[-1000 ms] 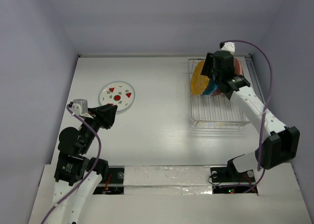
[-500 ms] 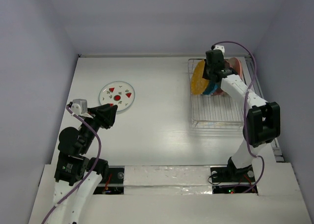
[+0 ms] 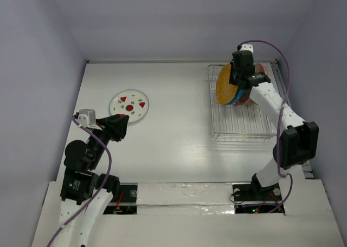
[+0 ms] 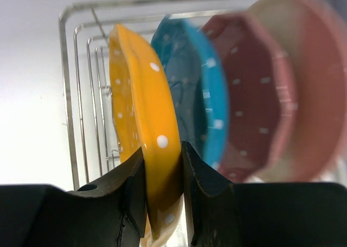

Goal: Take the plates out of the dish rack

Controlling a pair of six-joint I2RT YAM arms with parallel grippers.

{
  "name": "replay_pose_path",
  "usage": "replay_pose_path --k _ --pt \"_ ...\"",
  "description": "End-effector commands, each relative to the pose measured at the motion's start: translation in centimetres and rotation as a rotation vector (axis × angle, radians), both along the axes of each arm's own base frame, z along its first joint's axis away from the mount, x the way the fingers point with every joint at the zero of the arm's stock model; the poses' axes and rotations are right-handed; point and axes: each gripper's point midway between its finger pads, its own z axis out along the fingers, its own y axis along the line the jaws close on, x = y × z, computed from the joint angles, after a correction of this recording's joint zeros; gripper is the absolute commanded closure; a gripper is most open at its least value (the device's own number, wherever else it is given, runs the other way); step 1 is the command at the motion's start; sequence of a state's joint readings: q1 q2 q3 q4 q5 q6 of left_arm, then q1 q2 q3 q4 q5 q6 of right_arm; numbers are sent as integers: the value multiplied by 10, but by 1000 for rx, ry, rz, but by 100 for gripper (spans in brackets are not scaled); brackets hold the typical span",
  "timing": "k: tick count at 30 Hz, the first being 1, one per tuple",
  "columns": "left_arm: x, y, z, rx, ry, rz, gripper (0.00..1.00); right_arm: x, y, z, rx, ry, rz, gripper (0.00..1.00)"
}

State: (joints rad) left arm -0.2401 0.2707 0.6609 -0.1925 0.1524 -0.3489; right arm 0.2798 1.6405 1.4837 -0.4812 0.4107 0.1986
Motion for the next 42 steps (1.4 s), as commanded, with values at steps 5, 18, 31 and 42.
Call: replay_pose_path --k 5,18,31,42 --pt "-1 1 9 -7 -43 5 60 -13 -14 165 88 -417 -47 100" --pt "-1 0 9 -7 -41 0 60 -42 75 192 595 -561 292 100" --pt "-3 2 10 -10 -47 9 59 12 224 78 709 -279 486 100" --pt "-3 1 10 -9 -49 -1 59 13 236 -29 666 -114 401 100"
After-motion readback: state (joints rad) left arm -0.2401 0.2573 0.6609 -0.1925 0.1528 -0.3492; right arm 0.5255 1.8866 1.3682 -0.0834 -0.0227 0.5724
